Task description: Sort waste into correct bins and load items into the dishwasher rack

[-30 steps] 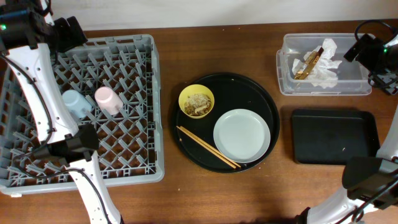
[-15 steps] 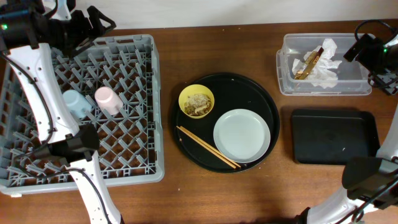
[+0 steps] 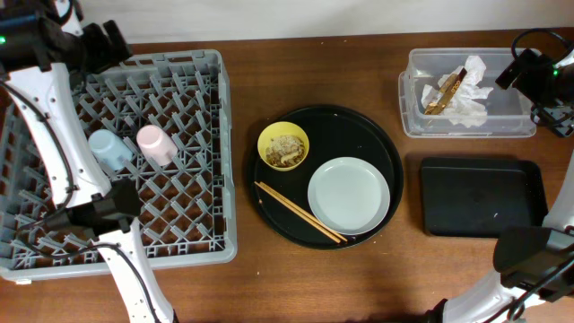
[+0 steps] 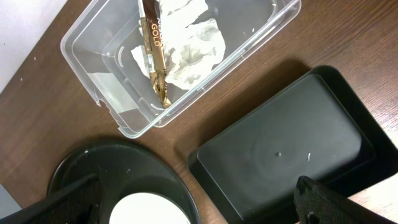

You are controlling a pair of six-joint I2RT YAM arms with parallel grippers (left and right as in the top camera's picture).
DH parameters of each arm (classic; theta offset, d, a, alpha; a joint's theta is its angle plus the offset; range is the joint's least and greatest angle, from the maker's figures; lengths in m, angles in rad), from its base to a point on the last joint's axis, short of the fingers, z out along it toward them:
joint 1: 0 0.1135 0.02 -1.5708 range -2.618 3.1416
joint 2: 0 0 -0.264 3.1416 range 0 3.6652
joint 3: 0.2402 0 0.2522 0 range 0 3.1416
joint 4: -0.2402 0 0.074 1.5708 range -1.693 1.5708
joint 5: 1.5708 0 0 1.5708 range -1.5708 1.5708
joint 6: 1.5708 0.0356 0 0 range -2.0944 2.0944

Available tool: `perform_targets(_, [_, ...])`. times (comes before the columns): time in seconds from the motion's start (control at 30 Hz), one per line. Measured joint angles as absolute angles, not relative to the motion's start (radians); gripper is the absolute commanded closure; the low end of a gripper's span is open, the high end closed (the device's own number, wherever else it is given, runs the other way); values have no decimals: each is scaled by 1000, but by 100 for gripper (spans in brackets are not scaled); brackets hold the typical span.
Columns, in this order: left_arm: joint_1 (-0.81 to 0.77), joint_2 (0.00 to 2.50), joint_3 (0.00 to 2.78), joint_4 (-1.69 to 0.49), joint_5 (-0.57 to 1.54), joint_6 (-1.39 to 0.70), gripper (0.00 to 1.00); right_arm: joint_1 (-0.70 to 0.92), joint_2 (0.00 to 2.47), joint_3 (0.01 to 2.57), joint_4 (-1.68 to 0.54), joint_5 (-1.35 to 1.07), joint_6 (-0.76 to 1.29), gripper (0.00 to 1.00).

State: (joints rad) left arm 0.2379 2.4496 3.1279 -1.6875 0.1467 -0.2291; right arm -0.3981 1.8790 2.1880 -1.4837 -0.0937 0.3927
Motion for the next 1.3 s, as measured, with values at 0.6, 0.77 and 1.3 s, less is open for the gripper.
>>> perform_targets(0.6, [249, 2450, 3128, -1687, 70, -229, 1, -222, 1879, 2131, -1502, -443, 394, 1])
perform_targets(0.77, [249, 2450, 3128, -1687, 70, -229, 1, 124, 1886, 2009, -1333, -359, 395, 1])
perform_targets(1.3, [249, 2450, 3128, -1687, 70, -229, 1, 709, 2187, 1925, -1020, 136, 154, 30])
